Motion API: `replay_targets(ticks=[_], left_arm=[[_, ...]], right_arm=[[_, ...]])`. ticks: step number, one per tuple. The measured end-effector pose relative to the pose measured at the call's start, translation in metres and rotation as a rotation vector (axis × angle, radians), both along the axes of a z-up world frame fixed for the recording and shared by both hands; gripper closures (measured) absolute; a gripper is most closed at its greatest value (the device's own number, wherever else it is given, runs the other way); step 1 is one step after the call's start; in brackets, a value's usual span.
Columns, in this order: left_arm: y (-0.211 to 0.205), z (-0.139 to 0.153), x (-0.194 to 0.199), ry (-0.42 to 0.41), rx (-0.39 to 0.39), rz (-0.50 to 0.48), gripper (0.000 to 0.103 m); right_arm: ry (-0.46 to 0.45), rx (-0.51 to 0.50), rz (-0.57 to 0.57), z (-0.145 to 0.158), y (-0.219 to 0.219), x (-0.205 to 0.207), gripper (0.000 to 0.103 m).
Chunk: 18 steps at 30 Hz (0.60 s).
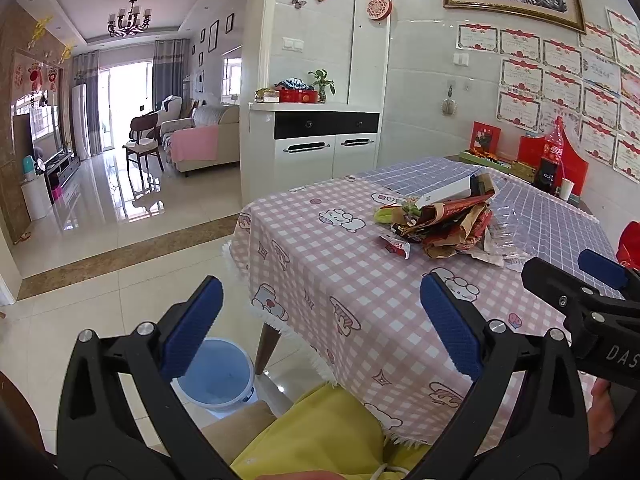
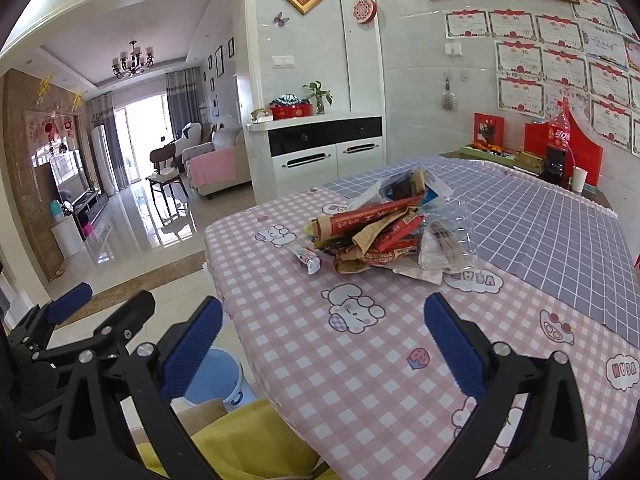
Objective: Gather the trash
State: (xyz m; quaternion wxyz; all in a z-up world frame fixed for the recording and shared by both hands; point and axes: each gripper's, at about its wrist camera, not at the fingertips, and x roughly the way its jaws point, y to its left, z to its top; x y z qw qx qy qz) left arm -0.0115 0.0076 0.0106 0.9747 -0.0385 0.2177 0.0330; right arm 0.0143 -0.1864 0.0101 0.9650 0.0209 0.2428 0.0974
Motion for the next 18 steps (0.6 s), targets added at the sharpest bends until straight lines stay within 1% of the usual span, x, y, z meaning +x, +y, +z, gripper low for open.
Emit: replay_targets(ticks=[9,18], left_arm=[[0.0001,0.0011,-0.0041,-0.021,-0.003,-0.001,0.006],[0.0021,0.0033,-0.009,-0.038,-0.002,0.007,0.006]], right_arm=[[-0.032,0.011,0.023,0.006,0.0013,-0.0091,0.004],[-0.045,0.013,0.035,0.0087,0.0028,-0.0109,0.004]])
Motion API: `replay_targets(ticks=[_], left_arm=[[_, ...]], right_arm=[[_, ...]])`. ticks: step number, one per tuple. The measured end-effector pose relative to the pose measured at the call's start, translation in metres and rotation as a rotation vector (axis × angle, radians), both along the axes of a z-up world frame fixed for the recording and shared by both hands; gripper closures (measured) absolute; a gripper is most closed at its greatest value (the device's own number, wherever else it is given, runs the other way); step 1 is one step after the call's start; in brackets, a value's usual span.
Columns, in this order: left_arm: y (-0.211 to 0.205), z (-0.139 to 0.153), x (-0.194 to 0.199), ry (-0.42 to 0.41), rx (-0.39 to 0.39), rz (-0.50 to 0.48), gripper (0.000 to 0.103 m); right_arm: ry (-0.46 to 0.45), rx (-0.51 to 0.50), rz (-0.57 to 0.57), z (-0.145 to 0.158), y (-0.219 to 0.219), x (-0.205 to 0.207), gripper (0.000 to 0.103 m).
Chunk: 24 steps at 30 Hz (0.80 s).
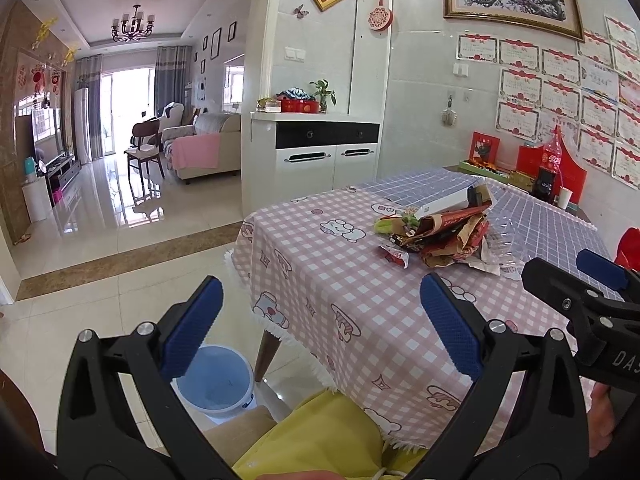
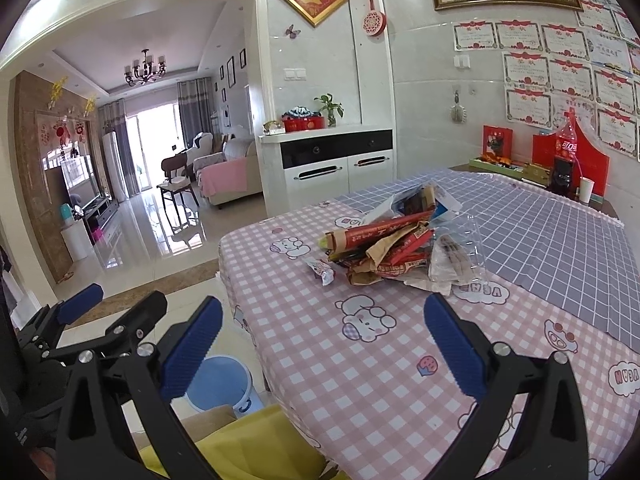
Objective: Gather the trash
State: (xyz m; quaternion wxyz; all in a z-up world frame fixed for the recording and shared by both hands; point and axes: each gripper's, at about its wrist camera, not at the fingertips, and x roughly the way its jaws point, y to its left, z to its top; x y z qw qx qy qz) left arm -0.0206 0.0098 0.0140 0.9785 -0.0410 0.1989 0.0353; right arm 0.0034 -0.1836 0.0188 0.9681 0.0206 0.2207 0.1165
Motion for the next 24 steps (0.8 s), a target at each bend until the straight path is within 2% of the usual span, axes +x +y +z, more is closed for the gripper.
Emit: replay_targets(ticks=[24], left_arm=[[0.0075,0.0036,-0.0028,-0.008,-0.006,0.02,0.006]], right_arm=[[0.011,-0.017,0.018,0.0012,0.008,0.0003,0.004]])
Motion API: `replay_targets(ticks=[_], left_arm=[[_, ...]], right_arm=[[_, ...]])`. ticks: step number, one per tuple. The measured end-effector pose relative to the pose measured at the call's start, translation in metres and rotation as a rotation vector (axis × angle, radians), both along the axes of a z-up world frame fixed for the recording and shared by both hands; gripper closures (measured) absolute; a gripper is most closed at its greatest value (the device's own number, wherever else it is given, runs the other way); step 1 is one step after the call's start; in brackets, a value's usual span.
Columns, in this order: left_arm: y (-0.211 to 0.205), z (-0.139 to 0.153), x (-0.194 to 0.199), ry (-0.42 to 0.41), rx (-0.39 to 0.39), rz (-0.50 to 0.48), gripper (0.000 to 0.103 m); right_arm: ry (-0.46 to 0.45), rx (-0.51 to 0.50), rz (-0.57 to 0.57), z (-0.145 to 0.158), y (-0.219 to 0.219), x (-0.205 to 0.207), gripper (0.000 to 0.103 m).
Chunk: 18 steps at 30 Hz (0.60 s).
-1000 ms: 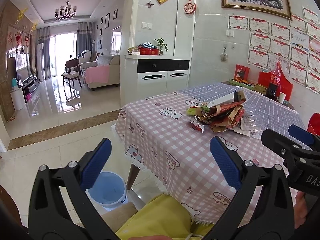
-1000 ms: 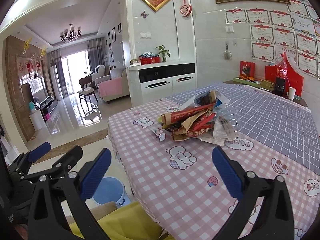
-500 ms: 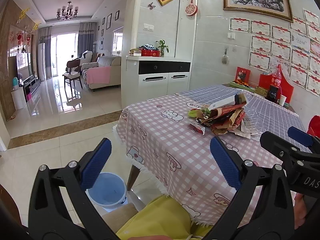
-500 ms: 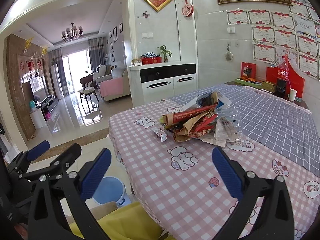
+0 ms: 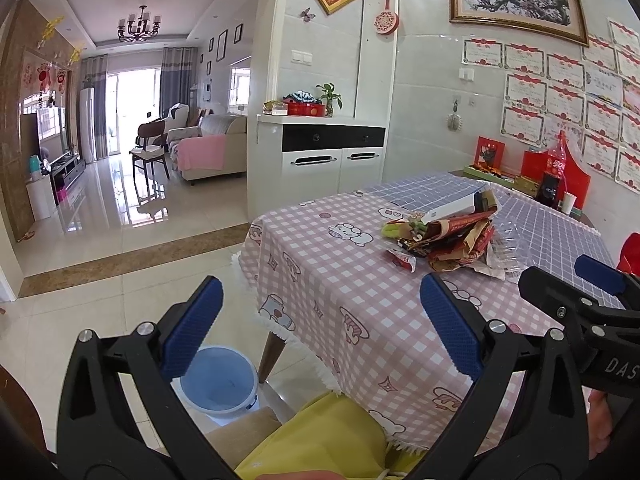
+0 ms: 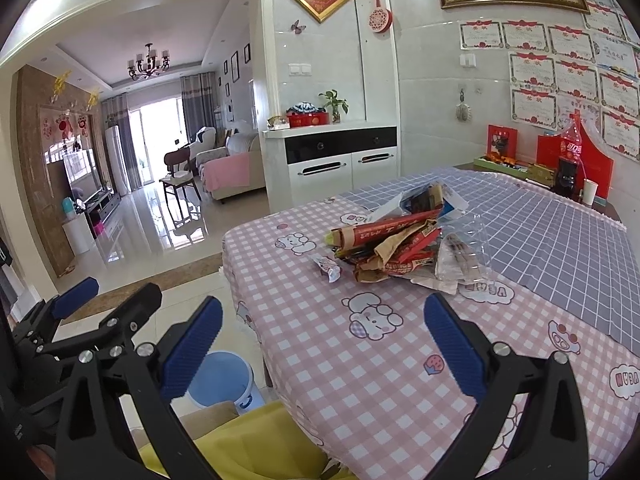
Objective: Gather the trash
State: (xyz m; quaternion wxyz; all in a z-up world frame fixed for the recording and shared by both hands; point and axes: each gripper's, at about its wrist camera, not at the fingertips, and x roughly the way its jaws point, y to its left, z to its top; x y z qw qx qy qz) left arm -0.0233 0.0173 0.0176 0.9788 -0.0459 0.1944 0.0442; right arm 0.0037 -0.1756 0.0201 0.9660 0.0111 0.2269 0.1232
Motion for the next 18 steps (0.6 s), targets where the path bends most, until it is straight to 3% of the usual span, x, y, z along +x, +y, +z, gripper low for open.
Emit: replay_targets(ticks=[18], left_arm=[[0.003,-0.0015,-0.0009,0.0,-0.004,0.003,0.006]], right_arm=[[0.001,-0.002,-0.001,0.0009,0.0049,-0.0004,0.004]])
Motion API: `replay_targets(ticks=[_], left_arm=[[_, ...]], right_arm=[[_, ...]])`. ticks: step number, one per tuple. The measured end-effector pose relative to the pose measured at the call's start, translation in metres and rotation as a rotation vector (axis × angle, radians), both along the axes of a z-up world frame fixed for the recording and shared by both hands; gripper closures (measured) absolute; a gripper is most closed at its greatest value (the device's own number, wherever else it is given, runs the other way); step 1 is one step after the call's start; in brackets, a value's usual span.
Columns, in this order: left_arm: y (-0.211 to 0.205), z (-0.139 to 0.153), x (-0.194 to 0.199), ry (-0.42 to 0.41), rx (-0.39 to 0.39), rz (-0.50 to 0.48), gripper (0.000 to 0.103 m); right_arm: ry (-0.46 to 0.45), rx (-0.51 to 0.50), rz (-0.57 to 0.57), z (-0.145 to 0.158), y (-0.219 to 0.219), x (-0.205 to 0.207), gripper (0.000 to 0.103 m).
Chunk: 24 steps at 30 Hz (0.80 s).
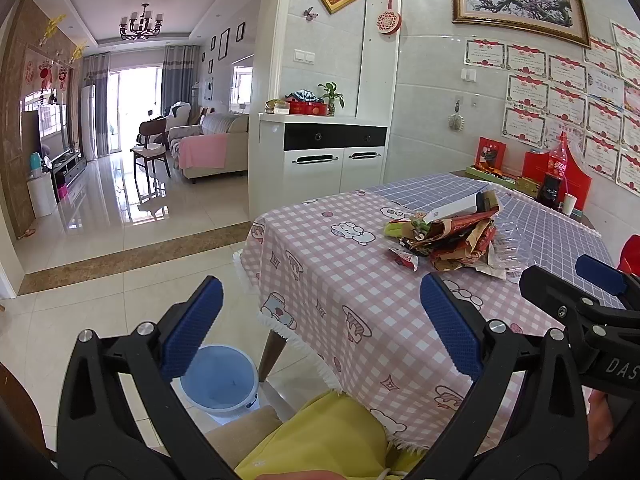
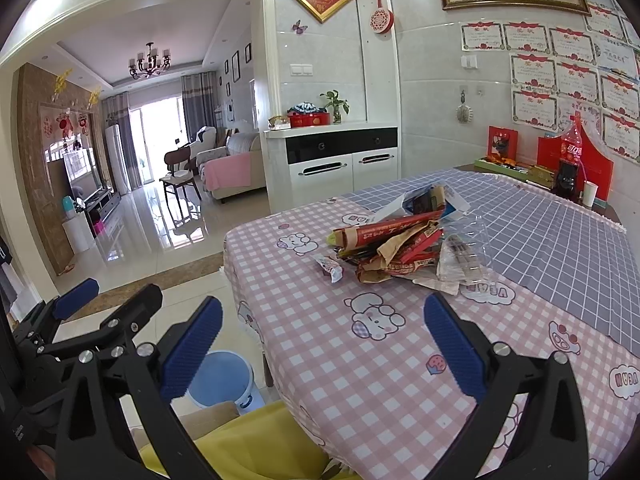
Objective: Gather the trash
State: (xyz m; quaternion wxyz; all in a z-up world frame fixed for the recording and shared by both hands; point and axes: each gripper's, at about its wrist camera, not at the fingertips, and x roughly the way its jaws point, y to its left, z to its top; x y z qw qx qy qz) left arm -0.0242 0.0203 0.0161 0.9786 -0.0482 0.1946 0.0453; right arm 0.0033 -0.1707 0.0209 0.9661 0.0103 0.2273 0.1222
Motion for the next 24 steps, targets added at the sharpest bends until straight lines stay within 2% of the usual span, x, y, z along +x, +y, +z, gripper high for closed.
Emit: replay_targets(ticks=[17,24], left_arm=[[0.0,-0.002,-0.001,0.001,0.01,-0.008,0.006],[-0.002,-0.002,0.016,0.033,0.013,-0.043,0.006]], right_arm=[[0.014,0.0,-0.017,-0.002,-0.001,0.002,0.004],[0.043,-0.003,-0.041,-0.005,-0.002,0.012,0.004]])
